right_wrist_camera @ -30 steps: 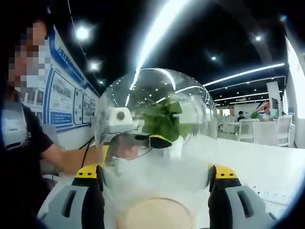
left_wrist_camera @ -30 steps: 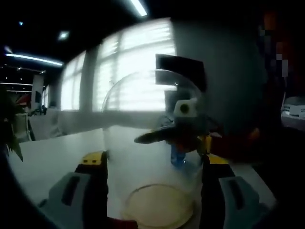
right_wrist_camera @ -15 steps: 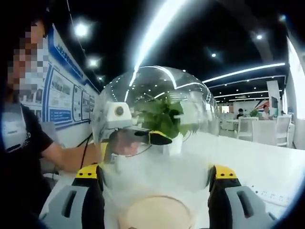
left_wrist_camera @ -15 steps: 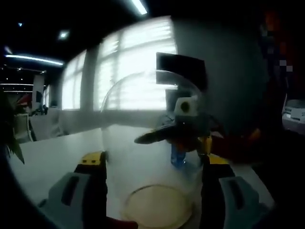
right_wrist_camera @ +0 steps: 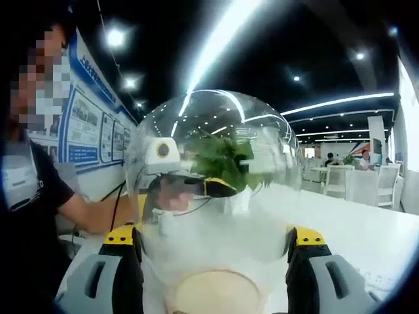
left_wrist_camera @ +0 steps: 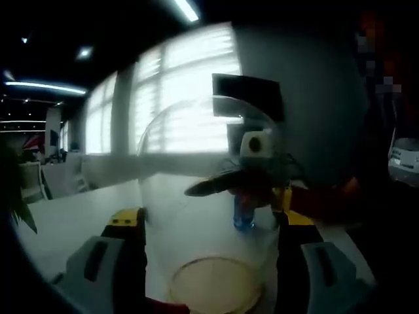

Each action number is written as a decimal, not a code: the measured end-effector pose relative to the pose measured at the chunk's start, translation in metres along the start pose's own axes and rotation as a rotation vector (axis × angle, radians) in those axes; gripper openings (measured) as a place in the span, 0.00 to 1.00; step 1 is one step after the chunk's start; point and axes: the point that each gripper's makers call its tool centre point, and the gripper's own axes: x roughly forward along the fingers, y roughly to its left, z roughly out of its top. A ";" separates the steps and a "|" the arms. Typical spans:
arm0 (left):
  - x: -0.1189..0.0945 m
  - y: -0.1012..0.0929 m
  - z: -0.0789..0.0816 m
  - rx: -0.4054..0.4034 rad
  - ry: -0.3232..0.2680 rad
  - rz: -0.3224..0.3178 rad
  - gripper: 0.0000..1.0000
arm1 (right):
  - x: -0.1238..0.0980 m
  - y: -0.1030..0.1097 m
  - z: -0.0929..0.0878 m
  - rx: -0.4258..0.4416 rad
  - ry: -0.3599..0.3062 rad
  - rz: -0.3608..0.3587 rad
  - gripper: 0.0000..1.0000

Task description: Open the cover put in the Mizone put the cover back on

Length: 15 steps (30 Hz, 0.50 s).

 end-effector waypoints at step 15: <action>0.000 0.000 -0.007 -0.016 0.046 -0.001 0.69 | 0.001 0.001 -0.008 0.031 0.027 0.019 0.86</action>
